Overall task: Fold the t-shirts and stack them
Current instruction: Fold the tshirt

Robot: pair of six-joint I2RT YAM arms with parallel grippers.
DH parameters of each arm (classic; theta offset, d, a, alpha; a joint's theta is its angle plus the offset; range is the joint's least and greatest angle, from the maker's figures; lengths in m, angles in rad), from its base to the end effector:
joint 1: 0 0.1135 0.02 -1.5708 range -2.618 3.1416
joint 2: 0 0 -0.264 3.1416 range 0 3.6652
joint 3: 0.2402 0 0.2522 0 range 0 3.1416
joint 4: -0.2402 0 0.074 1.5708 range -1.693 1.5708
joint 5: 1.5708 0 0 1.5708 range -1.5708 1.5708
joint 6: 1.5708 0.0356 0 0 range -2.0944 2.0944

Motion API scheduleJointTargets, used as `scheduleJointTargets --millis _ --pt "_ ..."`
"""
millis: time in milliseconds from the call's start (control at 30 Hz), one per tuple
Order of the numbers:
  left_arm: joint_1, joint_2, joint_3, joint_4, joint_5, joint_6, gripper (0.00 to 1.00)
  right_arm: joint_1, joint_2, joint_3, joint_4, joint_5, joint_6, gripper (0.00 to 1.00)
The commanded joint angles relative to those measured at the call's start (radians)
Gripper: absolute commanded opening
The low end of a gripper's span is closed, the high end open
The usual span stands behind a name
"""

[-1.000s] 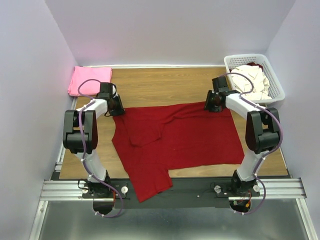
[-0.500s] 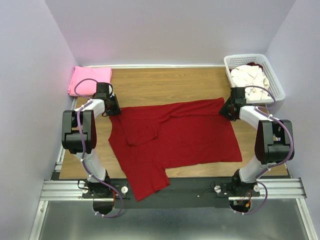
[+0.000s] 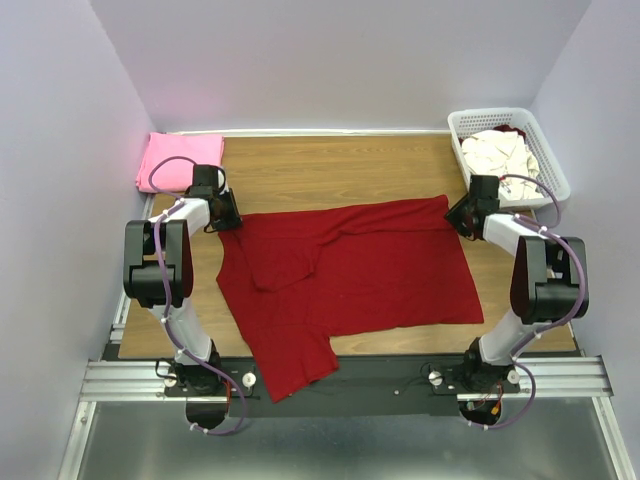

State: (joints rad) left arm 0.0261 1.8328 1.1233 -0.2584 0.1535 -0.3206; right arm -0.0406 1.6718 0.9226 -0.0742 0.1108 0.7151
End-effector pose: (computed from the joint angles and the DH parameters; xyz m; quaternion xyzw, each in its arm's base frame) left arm 0.3752 0.0043 0.1645 -0.1418 0.9418 -0.1159 0.2821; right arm 0.3408 -0.0178 0.1730 0.3617 0.8565 0.0720 0.3610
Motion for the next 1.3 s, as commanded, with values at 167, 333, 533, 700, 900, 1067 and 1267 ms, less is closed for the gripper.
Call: scheduleJointTargets --millis 167,333,533,700,900,1067,1267 --pt "0.009 0.011 -0.020 -0.010 -0.032 0.025 0.37 -0.008 0.020 -0.034 0.033 0.018 0.043 0.43" --pt "0.008 0.008 -0.022 -0.008 -0.032 0.026 0.36 -0.008 0.040 -0.038 0.033 0.018 0.047 0.43" --pt "0.008 0.008 -0.022 -0.012 -0.034 0.028 0.37 -0.008 0.069 -0.031 0.036 0.007 0.050 0.40" --pt "0.006 0.008 -0.020 -0.010 -0.035 0.028 0.37 -0.008 0.057 -0.028 0.037 0.029 0.037 0.31" --pt "0.008 0.005 -0.020 -0.015 -0.049 0.029 0.36 -0.008 0.016 -0.028 0.034 0.038 0.021 0.07" --pt "0.009 0.000 -0.019 -0.024 -0.071 0.029 0.36 -0.015 -0.041 -0.033 0.013 0.043 -0.006 0.01" --pt "0.008 0.000 -0.011 -0.033 -0.094 0.035 0.36 -0.048 -0.102 -0.059 -0.022 0.053 -0.045 0.01"
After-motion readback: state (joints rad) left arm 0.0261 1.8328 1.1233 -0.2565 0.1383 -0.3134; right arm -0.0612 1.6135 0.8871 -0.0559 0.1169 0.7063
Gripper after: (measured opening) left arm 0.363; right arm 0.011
